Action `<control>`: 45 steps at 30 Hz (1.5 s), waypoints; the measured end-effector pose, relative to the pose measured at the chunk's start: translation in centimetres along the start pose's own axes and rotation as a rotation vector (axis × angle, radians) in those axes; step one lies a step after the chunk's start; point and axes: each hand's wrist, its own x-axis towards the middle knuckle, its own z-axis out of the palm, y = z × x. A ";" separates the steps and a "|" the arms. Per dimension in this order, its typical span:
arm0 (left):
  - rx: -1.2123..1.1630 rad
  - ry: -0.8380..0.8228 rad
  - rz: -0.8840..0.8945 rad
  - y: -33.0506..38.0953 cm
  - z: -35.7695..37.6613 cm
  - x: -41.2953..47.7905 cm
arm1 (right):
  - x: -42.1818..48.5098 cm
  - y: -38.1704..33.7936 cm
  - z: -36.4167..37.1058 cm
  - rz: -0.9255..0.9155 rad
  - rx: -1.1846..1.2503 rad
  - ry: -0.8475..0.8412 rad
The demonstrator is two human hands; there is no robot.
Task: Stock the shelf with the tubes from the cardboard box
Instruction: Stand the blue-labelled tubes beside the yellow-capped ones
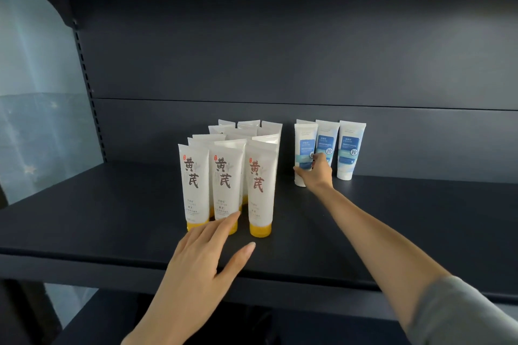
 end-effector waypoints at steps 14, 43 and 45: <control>-0.115 -0.124 0.059 -1.4 1.2 0.1 | -2.0 0.3 -0.4 0.013 -0.020 -0.003; 0.093 -0.325 0.293 19.4 5.2 -9.5 | -35.6 9.6 -36.6 -0.005 -0.869 0.000; 0.088 -0.344 0.340 21.3 6.1 -10.7 | -37.9 11.3 -38.9 0.062 -0.857 0.032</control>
